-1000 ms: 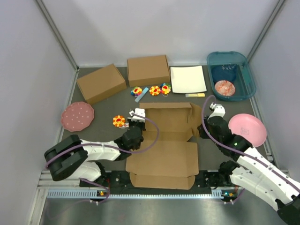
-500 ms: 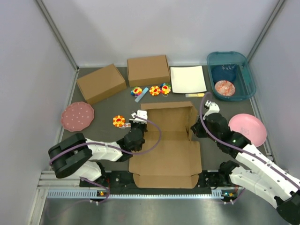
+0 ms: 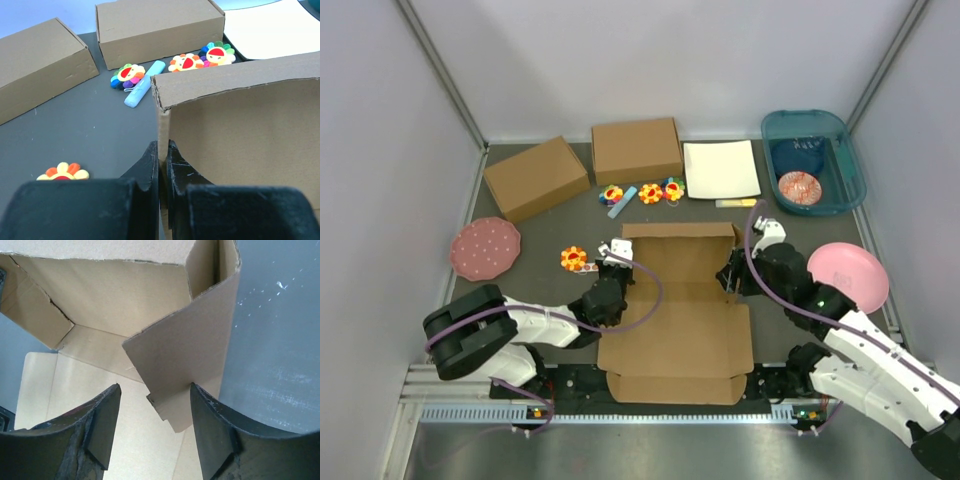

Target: Fold the paper box

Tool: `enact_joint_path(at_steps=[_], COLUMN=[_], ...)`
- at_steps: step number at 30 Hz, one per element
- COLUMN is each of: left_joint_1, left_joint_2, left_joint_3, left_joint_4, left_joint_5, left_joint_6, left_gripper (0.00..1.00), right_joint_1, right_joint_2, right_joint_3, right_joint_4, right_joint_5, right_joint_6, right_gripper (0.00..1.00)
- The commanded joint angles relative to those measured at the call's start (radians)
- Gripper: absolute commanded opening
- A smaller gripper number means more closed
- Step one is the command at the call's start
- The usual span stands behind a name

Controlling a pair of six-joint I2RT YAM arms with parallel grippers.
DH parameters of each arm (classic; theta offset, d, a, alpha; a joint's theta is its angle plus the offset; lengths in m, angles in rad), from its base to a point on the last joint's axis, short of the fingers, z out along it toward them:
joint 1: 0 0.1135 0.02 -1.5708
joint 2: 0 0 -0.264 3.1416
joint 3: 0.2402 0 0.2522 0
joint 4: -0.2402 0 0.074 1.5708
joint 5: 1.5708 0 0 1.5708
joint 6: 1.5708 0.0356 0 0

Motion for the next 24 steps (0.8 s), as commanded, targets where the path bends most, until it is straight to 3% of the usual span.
enact_joint_path(at_steps=[1,8,11,15,19,24], left_joint_1=[-0.011,-0.011,-0.011,-0.011,-0.011,-0.011], left_joint_2=[0.001,-0.001,-0.005,-0.016,-0.025,-0.035], left_joint_3=[-0.023,-0.026,-0.026,-0.037,-0.044,-0.043], left_joint_4=[0.008,0.014,0.013,0.019,0.019,0.011], left_joint_5=[0.027,0.029,0.033,0.030,0.030,0.036], left_joint_6=[0.022,0.022,0.025,0.029,0.029,0.026], left_gripper=[0.00,0.00,0.00,0.00,0.00,0.00], right_joint_1=[-0.002,-0.001,-0.001,-0.001,-0.011,-0.019], right_joint_2=[-0.040,-0.115,-0.160,-0.230,-0.217,-0.100], right_joint_3=[0.035,0.153,0.176,0.161,0.138,0.090], right_joint_4=[-0.020,-0.089,-0.102,-0.109,-0.142,-0.123], right_joint_5=[0.039,0.107,0.185,0.399,0.504,0.454], right_joint_6=[-0.043,-0.121,-0.142,-0.100,-0.040,-0.001], right_gripper=[0.61,0.68,0.70,0.69,0.49,0.39])
